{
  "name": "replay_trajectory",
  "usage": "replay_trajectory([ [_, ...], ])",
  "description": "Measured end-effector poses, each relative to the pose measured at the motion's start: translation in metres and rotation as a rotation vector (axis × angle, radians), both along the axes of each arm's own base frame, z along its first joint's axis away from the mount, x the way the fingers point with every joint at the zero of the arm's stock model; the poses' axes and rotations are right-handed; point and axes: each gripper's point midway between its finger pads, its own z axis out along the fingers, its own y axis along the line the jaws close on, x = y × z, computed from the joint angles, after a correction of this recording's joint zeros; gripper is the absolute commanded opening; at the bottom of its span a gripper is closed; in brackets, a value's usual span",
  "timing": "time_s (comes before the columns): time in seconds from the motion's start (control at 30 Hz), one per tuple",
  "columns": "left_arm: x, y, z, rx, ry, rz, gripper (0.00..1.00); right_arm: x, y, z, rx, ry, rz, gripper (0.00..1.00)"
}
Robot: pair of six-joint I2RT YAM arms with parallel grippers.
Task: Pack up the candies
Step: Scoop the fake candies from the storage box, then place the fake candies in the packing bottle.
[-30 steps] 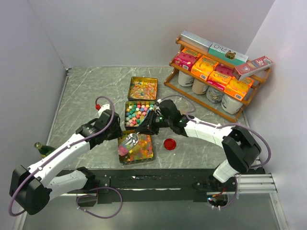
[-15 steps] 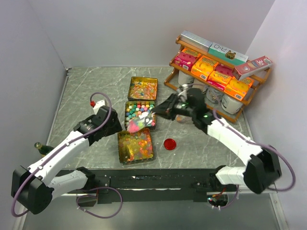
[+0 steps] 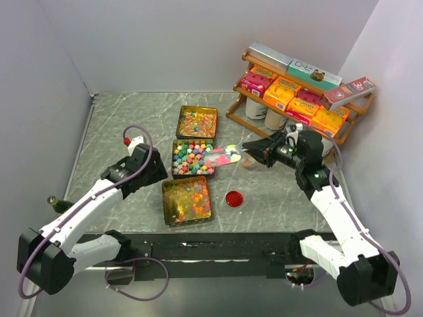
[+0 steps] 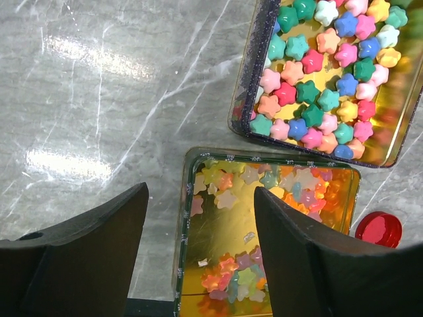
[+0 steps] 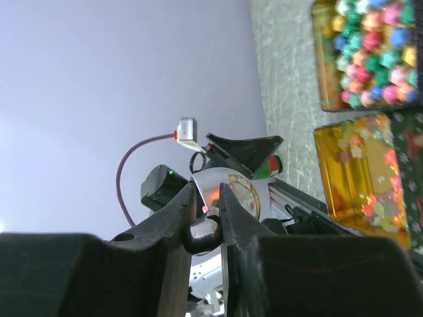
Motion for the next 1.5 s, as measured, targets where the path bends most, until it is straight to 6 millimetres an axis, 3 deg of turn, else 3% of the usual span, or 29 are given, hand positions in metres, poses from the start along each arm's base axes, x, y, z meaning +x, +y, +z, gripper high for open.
replay_trajectory([
  [0.37, 0.0, -0.001, -0.001, -0.003, 0.005, -0.004, 0.7, -0.009, -0.03, -0.051, 0.089, 0.201, -0.122, 0.0],
  [0.57, 0.0, -0.001, -0.004, 0.002, 0.013, -0.005, 0.7, -0.002, -0.055, -0.053, 0.11, 0.208, -0.208, 0.0],
  [0.83, 0.001, -0.002, -0.005, 0.005, 0.016, -0.009, 0.7, 0.014, -0.11, -0.066, 0.036, 0.227, -0.378, 0.0],
  [1.1, 0.0, -0.003, -0.005, -0.001, 0.02, -0.014, 0.71, 0.036, -0.159, -0.057, -0.077, 0.201, -0.491, 0.0],
  [1.27, 0.0, -0.003, -0.005, -0.001, 0.02, -0.014, 0.71, 0.044, -0.173, -0.056, -0.163, 0.18, -0.515, 0.0],
  [1.5, 0.0, -0.003, -0.005, 0.001, 0.02, -0.017, 0.71, 0.047, -0.184, -0.078, -0.242, 0.23, -0.544, 0.0],
])
